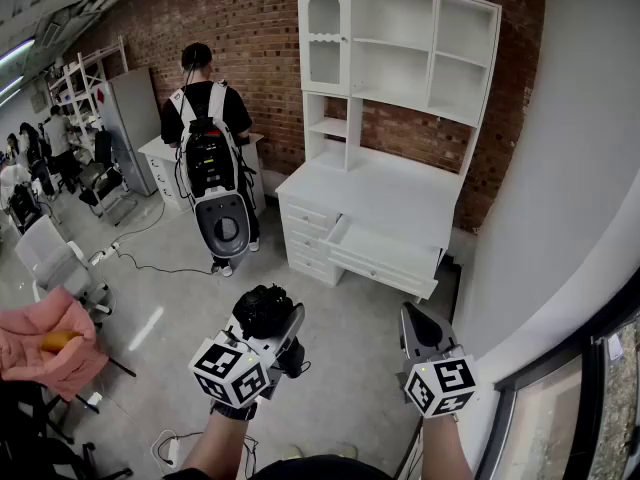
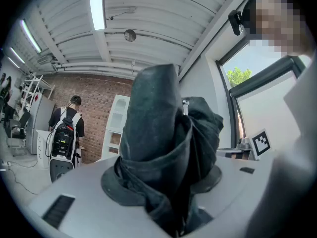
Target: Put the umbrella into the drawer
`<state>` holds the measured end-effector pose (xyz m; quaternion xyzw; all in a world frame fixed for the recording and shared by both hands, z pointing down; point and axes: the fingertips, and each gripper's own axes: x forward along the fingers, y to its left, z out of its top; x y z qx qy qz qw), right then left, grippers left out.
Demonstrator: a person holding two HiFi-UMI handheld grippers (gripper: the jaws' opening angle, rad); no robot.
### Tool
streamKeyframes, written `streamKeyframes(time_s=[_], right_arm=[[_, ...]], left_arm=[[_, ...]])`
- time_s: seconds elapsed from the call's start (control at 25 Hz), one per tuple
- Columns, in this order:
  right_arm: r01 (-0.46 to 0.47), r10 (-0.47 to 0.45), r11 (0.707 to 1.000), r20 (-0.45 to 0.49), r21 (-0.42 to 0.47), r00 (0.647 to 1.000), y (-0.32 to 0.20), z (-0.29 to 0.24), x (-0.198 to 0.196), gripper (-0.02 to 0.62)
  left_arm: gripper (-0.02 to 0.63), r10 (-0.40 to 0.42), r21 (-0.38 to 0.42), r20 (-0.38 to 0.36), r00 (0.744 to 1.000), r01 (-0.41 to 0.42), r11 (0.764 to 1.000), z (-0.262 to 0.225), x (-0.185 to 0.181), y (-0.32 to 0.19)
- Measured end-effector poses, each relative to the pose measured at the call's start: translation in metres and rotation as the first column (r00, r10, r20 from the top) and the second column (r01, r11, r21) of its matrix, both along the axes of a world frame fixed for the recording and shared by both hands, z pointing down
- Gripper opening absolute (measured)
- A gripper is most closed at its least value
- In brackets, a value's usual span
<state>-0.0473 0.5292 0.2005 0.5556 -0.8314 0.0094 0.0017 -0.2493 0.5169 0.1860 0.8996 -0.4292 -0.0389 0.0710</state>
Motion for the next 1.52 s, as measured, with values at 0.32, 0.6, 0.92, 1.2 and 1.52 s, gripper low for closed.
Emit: streamKeyframes(time_s=[0.32, 0.6, 0.92, 1.2, 1.52], right_arm=[[0.013, -0.012, 1.0, 0.012, -0.007, 1.0, 0.003, 0.001, 0.015, 0.003], [0.027, -0.028, 1.0, 0.045, 0.003, 0.999, 0.014, -0.003, 0.042, 0.003], [0.005, -0.004, 1.0, 0.073, -0.014, 0.997, 0.003, 0.016, 0.082, 0.003], [-0.013, 0.013, 1.0, 0.037, -0.017, 0.999, -0.019, 0.021, 0.091, 0.003], [-0.044, 0.044, 0.998, 0.01, -0.04, 0.999, -0.088, 0.035, 0.089, 0.003]], left_arm=[[0.21, 0.011, 0.005, 0.01, 1.0, -0.011, 1.0, 0.003, 0.021, 0.003], [0.212, 0.005, 0.014, 0.01, 1.0, -0.005, 1.0, -0.001, 0.04, 0.009], [0.212, 0.005, -0.01, 0.028, 1.0, -0.004, 1.0, 0.014, 0.069, -0.004], [0.213, 0.053, 0.005, 0.032, 0.998, -0.053, 0.999, 0.019, 0.095, -0.035], [0.215, 0.109, -0.021, -0.002, 0.994, -0.109, 0.994, 0.039, 0.104, -0.11]])
